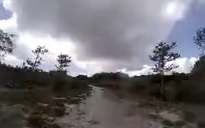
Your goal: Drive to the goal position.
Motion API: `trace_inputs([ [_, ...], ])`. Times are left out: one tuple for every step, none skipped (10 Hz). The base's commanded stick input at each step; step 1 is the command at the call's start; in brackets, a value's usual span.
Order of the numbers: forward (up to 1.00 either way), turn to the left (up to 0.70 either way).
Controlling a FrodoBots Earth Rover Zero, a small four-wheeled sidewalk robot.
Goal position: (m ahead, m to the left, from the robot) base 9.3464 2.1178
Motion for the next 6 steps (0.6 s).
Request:
trace_inputs([
  [0.85,0.00],
  [0.85,0.00],
  [0.85,0.00],
  [0.85,0.00],
  [0.85,0.00],
  [0.85,0.00],
])
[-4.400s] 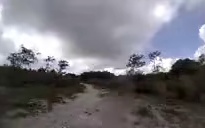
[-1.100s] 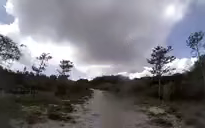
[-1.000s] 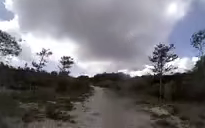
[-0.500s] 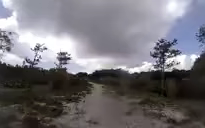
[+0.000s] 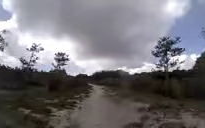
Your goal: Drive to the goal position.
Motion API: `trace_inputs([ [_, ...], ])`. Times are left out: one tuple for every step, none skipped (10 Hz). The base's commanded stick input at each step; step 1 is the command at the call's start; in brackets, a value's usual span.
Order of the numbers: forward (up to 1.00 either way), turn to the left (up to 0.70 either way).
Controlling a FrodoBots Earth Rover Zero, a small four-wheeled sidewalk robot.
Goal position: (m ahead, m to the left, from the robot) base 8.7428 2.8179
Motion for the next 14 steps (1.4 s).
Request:
trace_inputs([
  [0.85,0.00],
  [0.85,0.00],
  [0.85,0.00],
  [0.85,0.00],
  [0.85,0.00],
  [0.85,0.00],
  [0.85,0.00],
  [0.85,0.00],
  [0.85,0.00],
  [0.85,0.00],
  [0.85,0.00],
  [0.85,0.00],
  [0.85,0.00],
  [0.85,0.17],
])
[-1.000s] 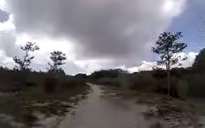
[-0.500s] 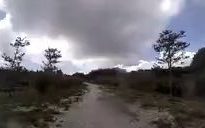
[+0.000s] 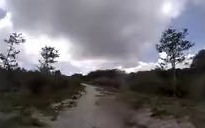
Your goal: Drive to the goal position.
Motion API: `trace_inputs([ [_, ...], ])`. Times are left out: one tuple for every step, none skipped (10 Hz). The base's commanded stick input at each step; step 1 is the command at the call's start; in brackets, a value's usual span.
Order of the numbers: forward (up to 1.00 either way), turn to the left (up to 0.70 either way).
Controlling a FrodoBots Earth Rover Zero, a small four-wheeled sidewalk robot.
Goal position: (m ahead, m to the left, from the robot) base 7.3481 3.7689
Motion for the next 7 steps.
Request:
trace_inputs([
  [0.85,0.34],
  [0.85,0.34],
  [0.85,0.34],
  [0.85,0.04],
  [0.85,0.00],
  [0.85,0.00],
  [0.85,0.00],
])
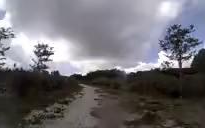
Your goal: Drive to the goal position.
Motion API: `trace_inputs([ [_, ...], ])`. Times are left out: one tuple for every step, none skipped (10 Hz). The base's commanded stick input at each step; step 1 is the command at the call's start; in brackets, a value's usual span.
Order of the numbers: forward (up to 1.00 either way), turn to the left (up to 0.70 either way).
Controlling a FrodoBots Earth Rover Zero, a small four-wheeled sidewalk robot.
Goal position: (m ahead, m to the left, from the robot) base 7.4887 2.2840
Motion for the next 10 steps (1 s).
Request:
trace_inputs([
  [0.85,0.00],
  [0.85,0.00],
  [0.85,0.00],
  [0.85,0.00],
  [0.85,0.00],
  [0.85,0.00],
  [0.85,0.00],
  [0.85,0.00],
  [0.85,0.00],
  [0.85,0.00],
])
